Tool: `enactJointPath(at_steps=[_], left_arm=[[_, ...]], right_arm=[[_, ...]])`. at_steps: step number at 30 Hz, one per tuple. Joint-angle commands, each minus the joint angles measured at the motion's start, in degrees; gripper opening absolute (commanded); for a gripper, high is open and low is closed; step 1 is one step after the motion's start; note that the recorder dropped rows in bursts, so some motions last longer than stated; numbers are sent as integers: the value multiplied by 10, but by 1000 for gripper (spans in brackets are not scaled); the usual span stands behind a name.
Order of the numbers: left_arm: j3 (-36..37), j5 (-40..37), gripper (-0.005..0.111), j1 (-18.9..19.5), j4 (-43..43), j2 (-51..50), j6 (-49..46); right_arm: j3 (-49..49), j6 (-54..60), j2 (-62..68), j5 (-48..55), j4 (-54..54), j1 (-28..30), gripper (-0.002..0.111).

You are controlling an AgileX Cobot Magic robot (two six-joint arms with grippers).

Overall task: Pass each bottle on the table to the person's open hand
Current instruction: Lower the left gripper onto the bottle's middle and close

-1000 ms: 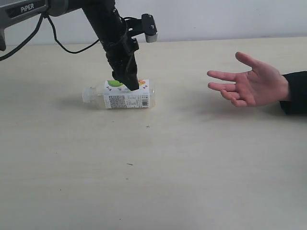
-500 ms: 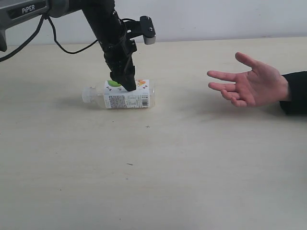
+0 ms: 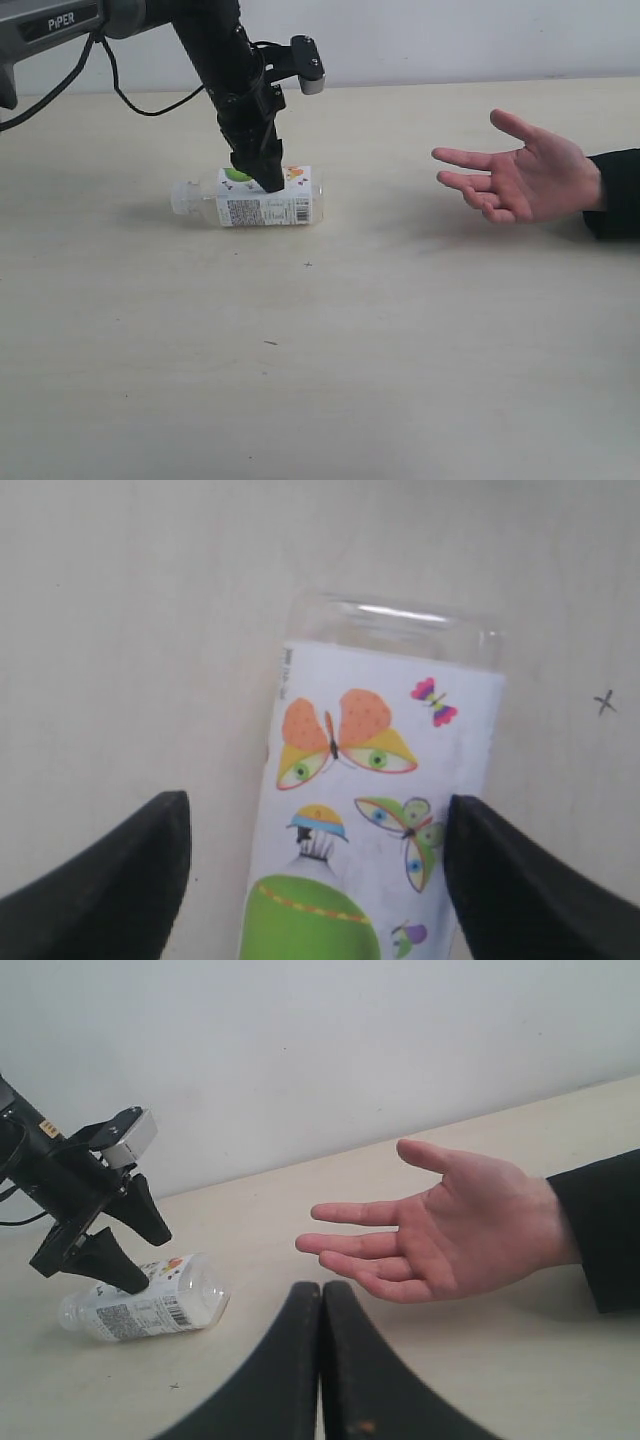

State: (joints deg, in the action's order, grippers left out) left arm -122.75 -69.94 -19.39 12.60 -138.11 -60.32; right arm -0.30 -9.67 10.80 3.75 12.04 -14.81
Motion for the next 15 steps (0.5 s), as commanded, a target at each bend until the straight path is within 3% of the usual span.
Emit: enactJointPath(at_steps=[1, 8, 15], left_arm=[[-4, 0, 69, 0, 1, 1, 21], [-4, 0, 80, 0, -4, 1, 36], [-4, 0, 80, 0, -4, 0, 24]], right_arm=[[3, 0, -1, -4, -4, 2, 0], [3, 0, -1, -4, -4, 2, 0], [3, 0, -1, -4, -4, 2, 0]])
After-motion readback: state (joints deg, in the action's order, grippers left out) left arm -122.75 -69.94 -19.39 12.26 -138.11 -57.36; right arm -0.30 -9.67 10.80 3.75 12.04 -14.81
